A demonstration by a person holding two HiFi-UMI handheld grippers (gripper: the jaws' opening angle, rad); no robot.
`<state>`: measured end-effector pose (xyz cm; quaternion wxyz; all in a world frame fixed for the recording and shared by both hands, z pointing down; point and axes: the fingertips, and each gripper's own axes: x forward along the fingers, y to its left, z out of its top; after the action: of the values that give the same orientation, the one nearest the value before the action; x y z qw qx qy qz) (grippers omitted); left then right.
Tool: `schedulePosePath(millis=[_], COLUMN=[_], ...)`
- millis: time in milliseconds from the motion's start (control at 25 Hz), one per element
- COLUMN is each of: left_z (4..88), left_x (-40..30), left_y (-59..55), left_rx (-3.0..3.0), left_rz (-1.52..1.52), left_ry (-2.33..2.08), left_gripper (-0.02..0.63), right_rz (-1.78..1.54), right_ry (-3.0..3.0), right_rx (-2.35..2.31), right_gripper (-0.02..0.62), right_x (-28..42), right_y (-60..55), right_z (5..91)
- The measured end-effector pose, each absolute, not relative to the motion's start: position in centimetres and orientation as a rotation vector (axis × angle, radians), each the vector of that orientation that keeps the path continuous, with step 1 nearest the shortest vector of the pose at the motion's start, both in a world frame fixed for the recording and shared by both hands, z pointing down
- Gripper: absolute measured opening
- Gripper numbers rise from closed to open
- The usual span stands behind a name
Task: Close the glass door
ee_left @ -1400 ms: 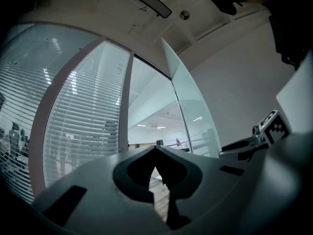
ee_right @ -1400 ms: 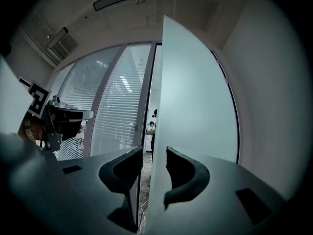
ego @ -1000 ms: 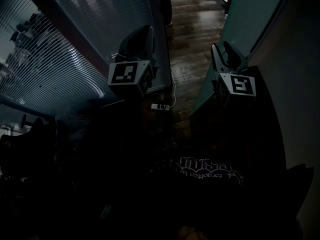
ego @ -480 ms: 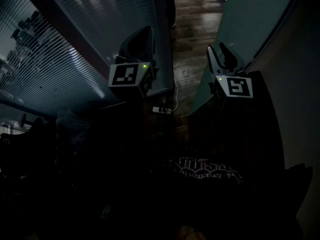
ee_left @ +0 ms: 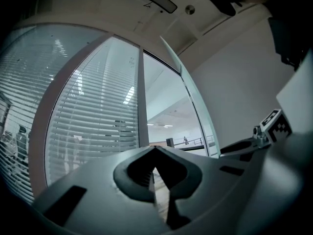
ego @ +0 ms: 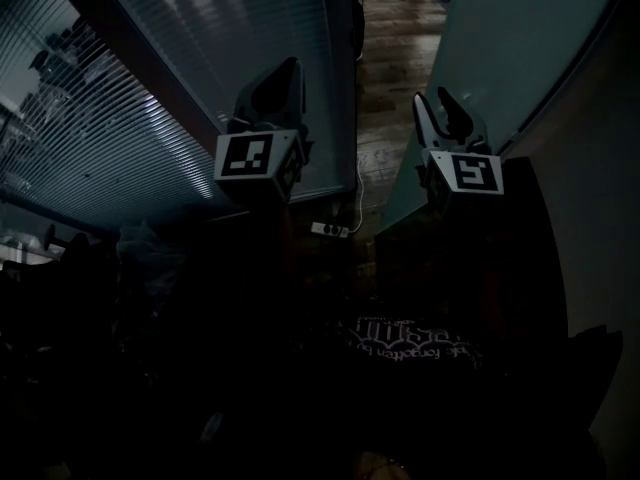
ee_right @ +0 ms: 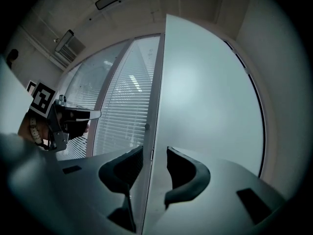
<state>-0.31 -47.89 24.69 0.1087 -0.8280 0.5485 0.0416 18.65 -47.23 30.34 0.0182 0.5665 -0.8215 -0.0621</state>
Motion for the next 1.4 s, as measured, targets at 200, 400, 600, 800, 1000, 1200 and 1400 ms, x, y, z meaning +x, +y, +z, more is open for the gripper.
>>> schedulePosePath(millis=[200,400,600,800,1000,1200,1400], left_z=[25.6,25.2,25.1,24.7,24.4,24.8,25.0], left_x=[-0.7,-2.9,-4.0,-5.3,-5.7,-6.4,-6.9], left_y=[-48.7,-51.1,-52.5,-54.2,-55.0,-55.7,-56.3], left_rx=[-2.418,-2.426,-2.441,-2.443,-2.445,-2.455,-2.454], left_rz=[0.118,0.113,0.146,0.15,0.125,0.122,0.119], left_ry=[1.615,1.646,1.636,1.637,1.603,1.595,1.583], left_gripper=[0.002,0.002,0.002,0.002,0.002,0.002,0.002], right_rz=[-0.192,-0.18,-0.173,-0.169,-0.161,-0.166,-0.164], right_ry=[-2.563,-2.558,-2.55,-2.539,-2.53,-2.52,-2.515], right_rx=[1.754,1.742,1.758,1.779,1.8,1.822,1.844], right_gripper=[0.143,0.143,0.143,0.143,0.143,0.143,0.143], right_x=[18.4,16.5,15.6,14.7,14.1,14.1,14.0], right_y=[-48.3,-50.9,-52.5,-54.2,-55.6,-56.5,-57.4], right_z=[31.1,30.4,30.3,30.1,30.3,30.6,30.9])
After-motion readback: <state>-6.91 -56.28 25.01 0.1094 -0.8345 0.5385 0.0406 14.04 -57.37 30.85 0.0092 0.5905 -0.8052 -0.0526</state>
